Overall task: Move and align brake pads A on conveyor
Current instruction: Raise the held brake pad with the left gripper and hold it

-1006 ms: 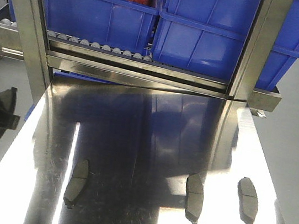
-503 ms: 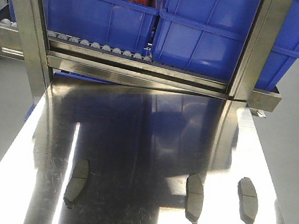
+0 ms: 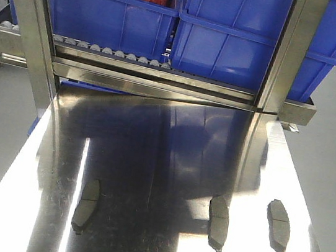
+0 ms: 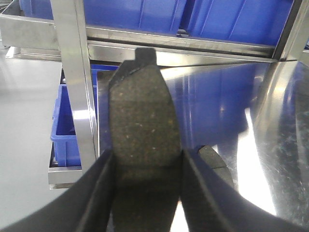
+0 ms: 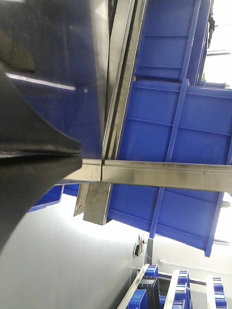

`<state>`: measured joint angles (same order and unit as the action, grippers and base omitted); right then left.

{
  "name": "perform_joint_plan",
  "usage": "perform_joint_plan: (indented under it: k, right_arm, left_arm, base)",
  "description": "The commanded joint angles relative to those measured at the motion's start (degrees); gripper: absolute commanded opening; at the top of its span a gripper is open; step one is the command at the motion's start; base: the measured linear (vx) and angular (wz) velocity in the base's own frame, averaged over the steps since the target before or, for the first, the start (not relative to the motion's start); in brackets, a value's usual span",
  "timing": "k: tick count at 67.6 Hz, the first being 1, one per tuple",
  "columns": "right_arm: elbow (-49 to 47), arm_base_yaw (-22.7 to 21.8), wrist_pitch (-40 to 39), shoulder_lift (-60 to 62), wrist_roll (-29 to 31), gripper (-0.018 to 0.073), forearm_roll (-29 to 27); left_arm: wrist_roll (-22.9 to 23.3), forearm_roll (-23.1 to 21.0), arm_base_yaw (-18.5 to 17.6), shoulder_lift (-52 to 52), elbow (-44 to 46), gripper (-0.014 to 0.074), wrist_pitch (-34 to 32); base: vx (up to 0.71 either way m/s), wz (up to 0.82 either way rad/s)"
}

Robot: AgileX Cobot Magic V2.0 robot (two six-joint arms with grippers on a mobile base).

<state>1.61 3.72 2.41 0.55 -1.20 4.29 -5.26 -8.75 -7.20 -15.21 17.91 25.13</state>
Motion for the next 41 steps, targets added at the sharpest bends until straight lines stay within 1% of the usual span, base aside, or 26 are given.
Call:
perform_joint_plan:
  k: [1,41]
  right_arm:
    - [0.7,-0.2,-4.1,0.7,0.3,-0.0012,0.3]
    - [0.7,-0.2,-4.1,0.7,0.3,-0.0012,0.3]
  left_arm:
    - [0.3,-0.9,-0.3,-0.4,1.8,-0.0006,-5.9]
    - [0.3,-0.9,-0.3,-0.4,1.8,-0.0006,-5.9]
  base:
    - [0.00,0.00]
    - [0.00,0.00]
